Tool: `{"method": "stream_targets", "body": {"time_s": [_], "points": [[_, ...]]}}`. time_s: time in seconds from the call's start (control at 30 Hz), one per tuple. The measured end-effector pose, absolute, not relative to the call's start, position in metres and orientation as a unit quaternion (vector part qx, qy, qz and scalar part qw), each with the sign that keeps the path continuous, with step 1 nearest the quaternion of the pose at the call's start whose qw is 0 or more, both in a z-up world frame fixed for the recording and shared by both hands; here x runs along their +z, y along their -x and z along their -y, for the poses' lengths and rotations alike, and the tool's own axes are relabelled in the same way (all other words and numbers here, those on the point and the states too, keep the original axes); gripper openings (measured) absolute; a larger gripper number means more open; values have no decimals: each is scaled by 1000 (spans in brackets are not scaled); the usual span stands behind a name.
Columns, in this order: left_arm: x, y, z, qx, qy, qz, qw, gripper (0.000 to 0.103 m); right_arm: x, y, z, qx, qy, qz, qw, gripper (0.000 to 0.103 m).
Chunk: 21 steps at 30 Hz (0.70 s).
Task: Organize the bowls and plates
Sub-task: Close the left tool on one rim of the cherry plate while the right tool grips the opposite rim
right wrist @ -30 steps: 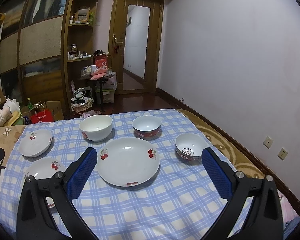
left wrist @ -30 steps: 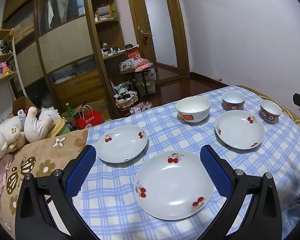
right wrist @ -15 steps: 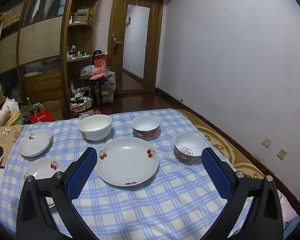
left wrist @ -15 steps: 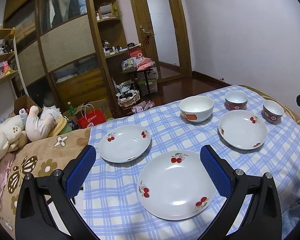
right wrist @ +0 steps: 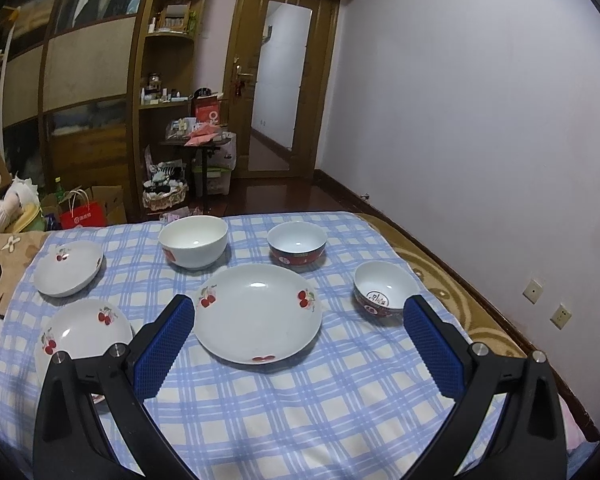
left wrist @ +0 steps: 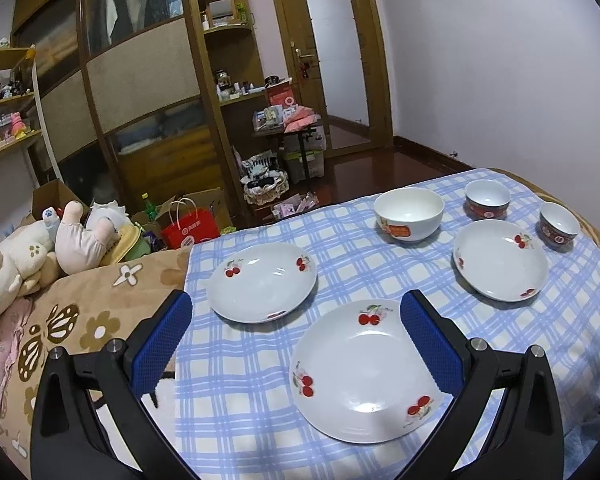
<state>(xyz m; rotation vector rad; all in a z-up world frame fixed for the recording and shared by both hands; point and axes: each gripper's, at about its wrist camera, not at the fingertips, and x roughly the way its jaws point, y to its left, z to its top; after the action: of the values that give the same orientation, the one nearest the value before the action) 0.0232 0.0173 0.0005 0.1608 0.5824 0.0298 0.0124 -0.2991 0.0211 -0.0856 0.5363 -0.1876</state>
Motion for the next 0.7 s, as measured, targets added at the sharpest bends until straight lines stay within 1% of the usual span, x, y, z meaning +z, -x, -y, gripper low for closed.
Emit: {"method": "stream_targets", "body": {"time_s": [0.17,0.27,0.57,0.7], "points": [[-7,-35,-29,14,-48,-305,951,102,21,-25,281,-98,78,-270,955,103],[-17,-45,-34,25,-51,-318,947,102,22,-36,271,-100,91,-277,951,103],[-47,-86,-48,19,-30,-390,920,102,22,-65,241,-47,72,-290,953,103],[-61,-102,-55,22,-20,-416,909,102,13,-81,223,-24,67,-301,951,103]]}}
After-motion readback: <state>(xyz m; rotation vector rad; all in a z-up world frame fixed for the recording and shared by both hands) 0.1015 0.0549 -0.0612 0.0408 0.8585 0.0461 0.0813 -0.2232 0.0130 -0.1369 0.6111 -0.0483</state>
